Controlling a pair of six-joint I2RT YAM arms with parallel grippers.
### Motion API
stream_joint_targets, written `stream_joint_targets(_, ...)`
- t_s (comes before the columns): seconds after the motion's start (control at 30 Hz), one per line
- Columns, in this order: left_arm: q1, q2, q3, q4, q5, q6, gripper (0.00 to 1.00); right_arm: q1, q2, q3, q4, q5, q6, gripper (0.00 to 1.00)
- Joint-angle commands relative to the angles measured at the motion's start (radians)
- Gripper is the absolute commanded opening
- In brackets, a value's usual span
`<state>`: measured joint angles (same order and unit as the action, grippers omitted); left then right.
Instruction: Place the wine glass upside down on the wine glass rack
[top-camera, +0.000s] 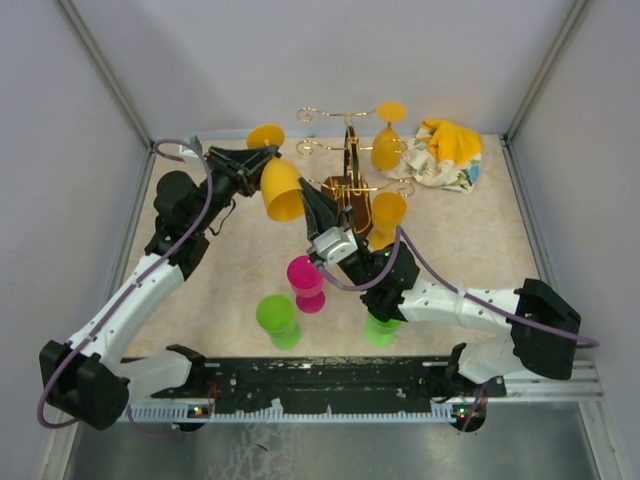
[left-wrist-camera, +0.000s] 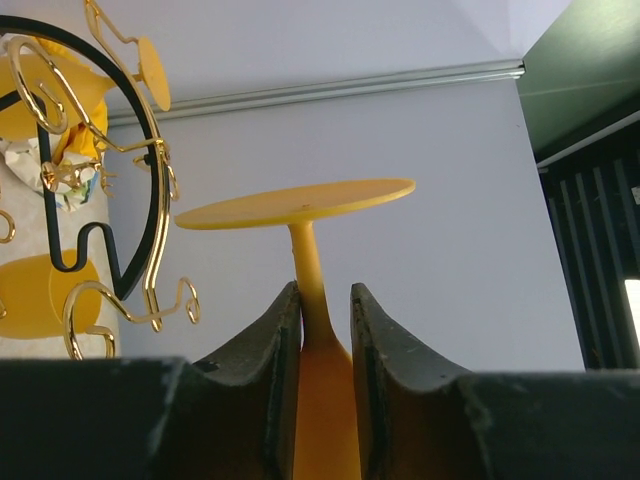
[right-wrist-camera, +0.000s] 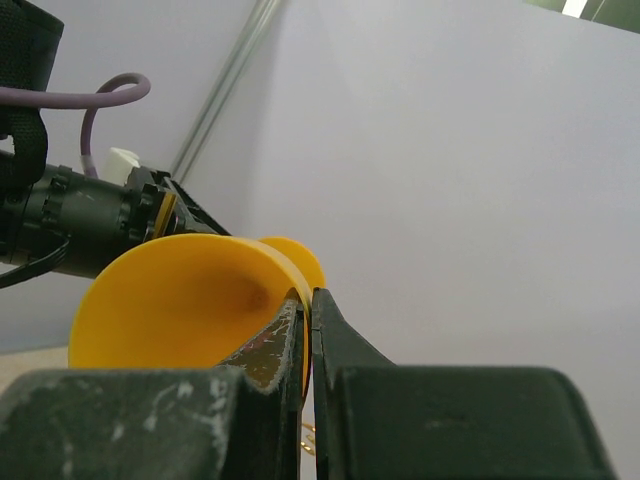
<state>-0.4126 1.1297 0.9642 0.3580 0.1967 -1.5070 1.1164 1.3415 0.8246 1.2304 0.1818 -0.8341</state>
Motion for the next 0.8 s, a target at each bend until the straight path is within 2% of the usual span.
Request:
stream_joint_targets(0.0,-0.014,-0.004,-0.008,0.097,0.083,0.009,0.16,0.011,-0.013,0.01,-0.008,-0.028,0.042,0.0)
stream_joint_targets(0.1,-0.013,-0.013,-0.012,0.096,0.067,0.033,0.07,0.01,-0.024,-0.005,-0.004,0.0,0.034,0.0)
stream_joint_targets(0.2,-0.012,-0.023,-0.013,0.09,0.046,0.075,0.0,0.011,-0.039,-0.021,-0.002,0.025,0.022,0.13)
stream_joint_targets(0.33,-0.004,-0.03,0.014,0.054,0.018,0.177,0.0,0.01,-0.061,-0.043,-0.007,0.063,0.007,0.19)
stream_joint_targets(0.47,0.026,-0.031,0.101,-0.073,-0.056,0.355,0.0,0.01,-0.085,-0.07,-0.021,0.098,-0.011,0.25)
stream_joint_targets(0.77,0.195,-0.043,0.249,-0.163,-0.085,0.688,0.0,0.011,-0.17,-0.124,-0.071,0.186,-0.045,0.4)
